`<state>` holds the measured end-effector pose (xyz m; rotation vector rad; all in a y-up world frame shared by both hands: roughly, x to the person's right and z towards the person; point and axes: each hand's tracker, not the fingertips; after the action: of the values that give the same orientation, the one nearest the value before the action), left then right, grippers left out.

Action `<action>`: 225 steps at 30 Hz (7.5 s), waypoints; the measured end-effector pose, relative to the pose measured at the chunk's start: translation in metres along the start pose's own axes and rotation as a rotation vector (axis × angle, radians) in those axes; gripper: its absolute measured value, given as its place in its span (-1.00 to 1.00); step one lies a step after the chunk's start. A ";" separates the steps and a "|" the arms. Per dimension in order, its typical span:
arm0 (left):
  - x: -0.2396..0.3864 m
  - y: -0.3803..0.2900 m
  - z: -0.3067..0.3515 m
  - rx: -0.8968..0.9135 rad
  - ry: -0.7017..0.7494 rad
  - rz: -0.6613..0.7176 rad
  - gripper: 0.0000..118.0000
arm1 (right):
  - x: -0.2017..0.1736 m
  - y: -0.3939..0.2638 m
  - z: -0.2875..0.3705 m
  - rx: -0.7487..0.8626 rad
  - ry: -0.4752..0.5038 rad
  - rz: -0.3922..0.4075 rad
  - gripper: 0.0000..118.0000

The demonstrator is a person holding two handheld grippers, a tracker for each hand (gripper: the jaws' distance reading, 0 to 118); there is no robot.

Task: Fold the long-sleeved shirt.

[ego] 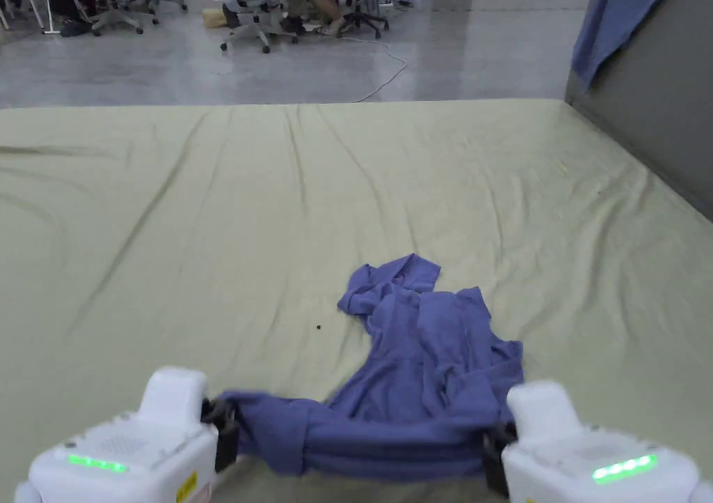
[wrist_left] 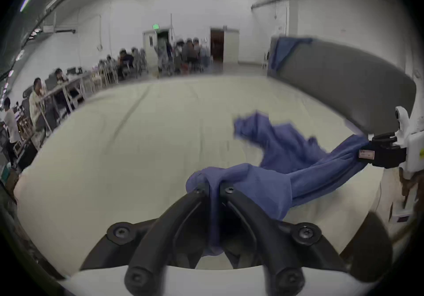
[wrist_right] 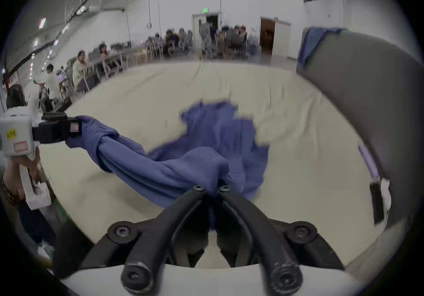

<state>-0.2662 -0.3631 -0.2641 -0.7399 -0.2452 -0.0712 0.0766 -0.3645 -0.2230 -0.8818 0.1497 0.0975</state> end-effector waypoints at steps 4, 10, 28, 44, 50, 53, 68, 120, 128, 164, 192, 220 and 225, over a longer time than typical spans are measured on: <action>-0.011 -0.036 -0.030 -0.115 -0.015 0.068 -0.93 | -0.010 -0.032 -0.045 -0.110 0.008 0.022 -1.00; -0.023 -0.023 -0.007 -0.102 -0.037 0.131 0.69 | 0.001 -0.008 -0.004 -0.033 0.070 -0.055 -0.09; 0.046 0.088 -0.026 0.057 -0.201 0.002 0.80 | 0.043 -0.013 0.037 0.074 0.002 -0.187 -1.00; 0.132 0.119 -0.211 -0.156 -0.096 -0.180 -0.17 | 0.073 -0.027 0.034 0.029 -0.008 -0.258 -0.99; 0.108 0.131 -0.174 -0.071 -0.158 -0.095 -1.00 | 0.082 0.027 -0.006 0.072 0.010 -0.199 0.35; 0.104 0.131 -0.159 -0.063 -0.188 -0.081 -1.00 | 0.100 0.072 -0.036 0.096 -0.016 -0.216 0.35; 0.104 0.113 -0.151 -0.068 -0.189 -0.063 -1.00 | 0.104 0.132 -0.168 -0.236 -0.152 0.014 -0.34; 0.019 0.340 -0.053 0.358 -0.036 -0.043 -1.00 | 0.109 0.373 0.013 0.395 0.070 -0.079 -1.00; 0.040 0.209 0.037 0.356 -0.111 -0.149 -1.00 | 0.095 0.217 0.087 0.400 0.165 0.033 -1.00; 0.036 0.072 0.015 0.092 -0.218 -0.058 -1.00 | 0.077 0.068 -0.052 -0.158 0.001 -0.018 0.15; 0.032 0.281 -0.399 -0.222 0.040 -0.168 0.99 | 0.084 0.046 -0.128 -0.234 0.067 0.042 -1.00; -0.085 0.438 0.066 0.494 0.073 -0.018 -0.92 | 0.124 0.350 0.160 0.429 0.048 0.082 -1.00; -0.090 0.470 0.125 0.586 0.105 0.070 -0.92 | 0.139 0.465 0.213 0.557 -0.088 0.018 -1.00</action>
<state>-0.3076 0.0657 -0.5069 -0.1600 -0.1278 0.0294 0.1648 0.0975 -0.4667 -0.3202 0.0949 0.1040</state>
